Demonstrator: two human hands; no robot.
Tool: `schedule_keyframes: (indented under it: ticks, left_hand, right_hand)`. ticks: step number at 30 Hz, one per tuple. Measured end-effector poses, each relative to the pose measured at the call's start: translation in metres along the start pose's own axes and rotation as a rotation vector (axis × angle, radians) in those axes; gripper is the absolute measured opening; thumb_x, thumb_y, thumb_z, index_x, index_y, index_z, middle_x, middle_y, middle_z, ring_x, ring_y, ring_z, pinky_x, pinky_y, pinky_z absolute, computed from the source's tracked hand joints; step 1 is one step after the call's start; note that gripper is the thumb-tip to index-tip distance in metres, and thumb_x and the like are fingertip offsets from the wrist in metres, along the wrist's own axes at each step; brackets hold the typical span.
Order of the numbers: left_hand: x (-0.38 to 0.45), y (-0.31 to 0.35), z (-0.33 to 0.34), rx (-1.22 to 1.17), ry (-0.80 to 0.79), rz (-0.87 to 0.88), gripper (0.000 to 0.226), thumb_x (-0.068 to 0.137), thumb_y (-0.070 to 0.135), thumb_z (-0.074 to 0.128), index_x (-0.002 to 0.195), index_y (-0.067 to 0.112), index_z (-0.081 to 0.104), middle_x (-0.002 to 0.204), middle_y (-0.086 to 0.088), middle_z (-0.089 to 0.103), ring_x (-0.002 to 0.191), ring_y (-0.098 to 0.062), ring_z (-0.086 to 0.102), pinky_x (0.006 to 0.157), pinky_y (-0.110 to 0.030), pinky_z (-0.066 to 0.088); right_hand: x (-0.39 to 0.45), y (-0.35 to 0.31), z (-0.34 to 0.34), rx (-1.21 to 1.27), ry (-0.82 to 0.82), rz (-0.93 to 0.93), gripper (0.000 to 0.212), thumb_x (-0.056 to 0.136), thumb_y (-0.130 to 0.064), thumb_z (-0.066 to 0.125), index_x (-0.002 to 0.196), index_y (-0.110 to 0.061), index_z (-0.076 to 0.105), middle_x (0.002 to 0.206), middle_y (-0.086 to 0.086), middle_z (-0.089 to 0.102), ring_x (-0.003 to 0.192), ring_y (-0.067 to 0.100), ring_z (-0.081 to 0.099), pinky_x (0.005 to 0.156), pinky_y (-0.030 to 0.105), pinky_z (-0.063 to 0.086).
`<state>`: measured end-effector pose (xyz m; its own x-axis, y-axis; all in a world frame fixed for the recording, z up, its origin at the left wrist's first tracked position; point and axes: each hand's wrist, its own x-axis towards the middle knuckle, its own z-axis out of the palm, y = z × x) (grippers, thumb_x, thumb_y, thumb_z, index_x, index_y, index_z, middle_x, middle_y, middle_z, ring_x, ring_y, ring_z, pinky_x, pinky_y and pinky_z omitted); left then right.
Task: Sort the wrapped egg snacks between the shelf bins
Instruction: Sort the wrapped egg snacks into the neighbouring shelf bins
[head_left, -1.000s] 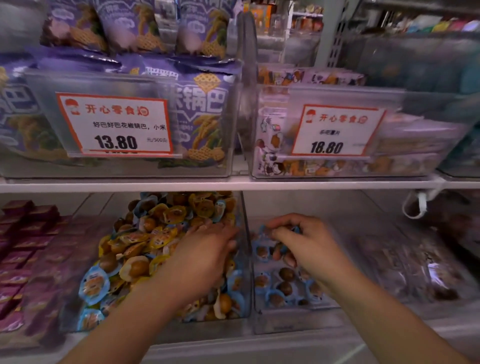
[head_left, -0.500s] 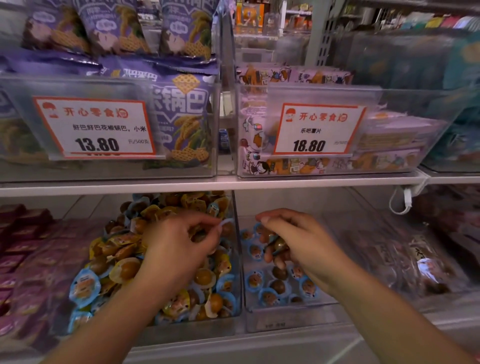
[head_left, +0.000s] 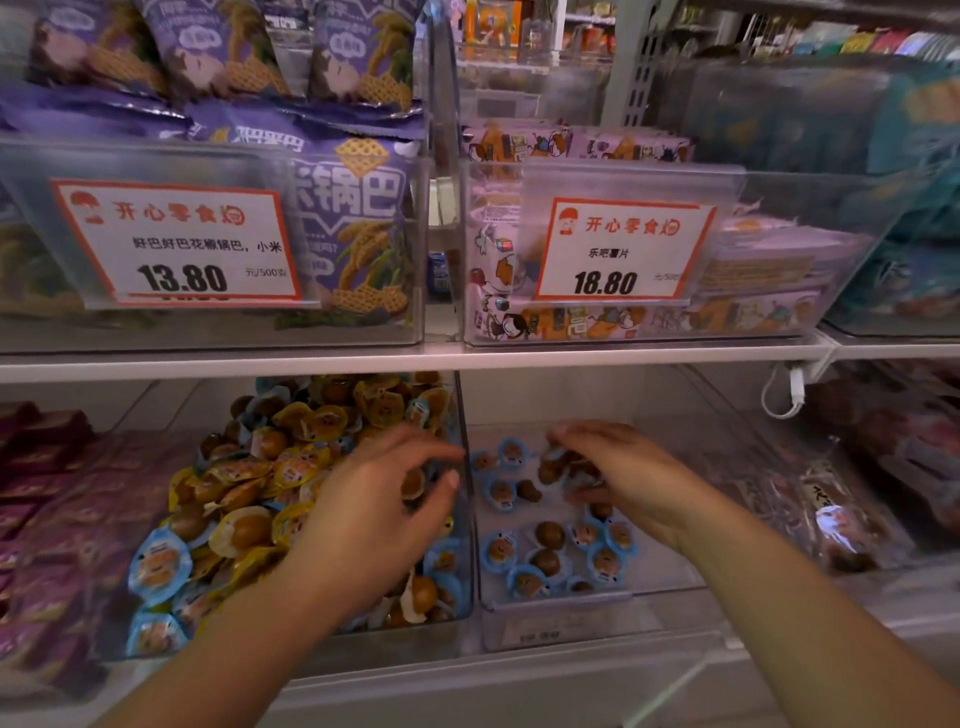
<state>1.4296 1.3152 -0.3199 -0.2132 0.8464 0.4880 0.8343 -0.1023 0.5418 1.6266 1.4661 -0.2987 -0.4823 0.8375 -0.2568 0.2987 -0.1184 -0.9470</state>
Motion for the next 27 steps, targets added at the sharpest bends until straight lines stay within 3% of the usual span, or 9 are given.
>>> schedule_keyframes:
  ticks: [2,4,7,10,15,17,20,25,27]
  left_hand:
    - [-0.005,-0.008,-0.001,0.087,-0.138,-0.029,0.032,0.085,0.049,0.063,0.116,0.042,0.064,0.105,0.029,0.057,0.102,0.009,0.052,0.082,-0.009,0.044]
    - [-0.010,-0.013,0.000,0.182,-0.268,-0.024,0.039,0.082,0.058,0.063,0.118,0.043,0.062,0.107,0.027,0.055,0.102,0.006,0.050,0.085,-0.014,0.045]
    - [-0.013,-0.015,0.002,0.252,-0.365,-0.009,0.046,0.080,0.064,0.061,0.121,0.043,0.061,0.108,0.023,0.052,0.101,-0.001,0.052,0.087,-0.027,0.048]
    - [-0.012,-0.013,0.000,0.244,-0.300,-0.058,0.035,0.078,0.059,0.070,0.108,0.041,0.068,0.091,0.023,0.057,0.088,0.000,0.054,0.078,-0.027,0.049]
    - [-0.009,-0.014,-0.013,0.160,-0.181,-0.138,0.007,0.080,0.040,0.077,0.080,0.036,0.072,0.078,0.022,0.064,0.082,0.000,0.058,0.072,-0.020,0.046]
    - [-0.009,-0.015,-0.021,0.049,-0.112,-0.207,0.011,0.082,0.036,0.076,0.077,0.037,0.067,0.077,0.022,0.063,0.085,0.006,0.058,0.064,-0.008,0.042]
    - [-0.009,-0.012,-0.034,-0.218,-0.003,-0.284,0.011,0.085,0.027,0.076,0.083,0.033,0.066,0.085,0.019,0.068,0.081,0.003,0.064,0.066,-0.010,0.047]
    - [-0.016,0.000,-0.041,-0.484,0.067,-0.301,0.012,0.084,0.017,0.077,0.085,0.025,0.068,0.079,0.009,0.072,0.075,-0.007,0.069,0.064,-0.019,0.053]
    - [-0.018,0.001,-0.039,-0.531,0.093,-0.319,0.010,0.085,0.018,0.076,0.085,0.024,0.068,0.080,0.005,0.073,0.077,-0.011,0.070,0.067,-0.024,0.056]
  right_hand:
    - [0.008,0.005,-0.008,-0.014,0.043,0.049,0.033,0.098,-0.037,0.058,0.116,-0.011,0.069,0.116,0.009,0.070,0.108,0.025,0.063,0.098,0.052,0.052]
    - [0.015,0.006,-0.013,-0.085,0.127,0.013,0.030,0.098,-0.040,0.056,0.107,-0.015,0.072,0.115,0.006,0.071,0.108,0.022,0.063,0.100,0.050,0.050]
    - [0.019,0.002,-0.010,-0.059,0.230,-0.116,0.016,0.097,-0.029,0.058,0.093,-0.021,0.071,0.103,0.003,0.075,0.097,0.011,0.068,0.077,0.023,0.053]
    - [0.011,-0.005,0.007,-0.101,0.241,-0.311,0.019,0.095,-0.014,0.059,0.085,-0.024,0.072,0.089,-0.006,0.076,0.088,0.005,0.070,0.065,0.008,0.049]
    - [-0.013,-0.005,0.044,-0.260,0.081,-0.577,0.021,0.095,-0.017,0.061,0.088,-0.035,0.070,0.089,-0.013,0.074,0.089,0.001,0.068,0.077,0.016,0.053]
    - [-0.024,-0.005,0.055,-0.364,0.063,-0.677,0.014,0.094,-0.026,0.060,0.095,-0.035,0.071,0.096,-0.015,0.072,0.095,0.000,0.066,0.081,0.017,0.052]
    - [-0.034,-0.009,0.066,-0.555,0.010,-0.890,0.024,0.091,-0.033,0.058,0.111,-0.027,0.069,0.109,-0.015,0.064,0.108,0.003,0.059,0.090,0.019,0.048]
    - [-0.038,-0.011,0.079,-0.740,-0.137,-0.867,0.063,0.087,-0.060,0.061,0.143,-0.045,0.037,0.131,-0.021,0.048,0.121,0.000,0.049,0.095,0.026,0.048]
    - [-0.036,-0.010,0.083,-0.752,-0.136,-0.889,0.070,0.088,-0.054,0.065,0.147,-0.051,0.028,0.135,-0.017,0.051,0.120,0.005,0.052,0.096,0.032,0.050]
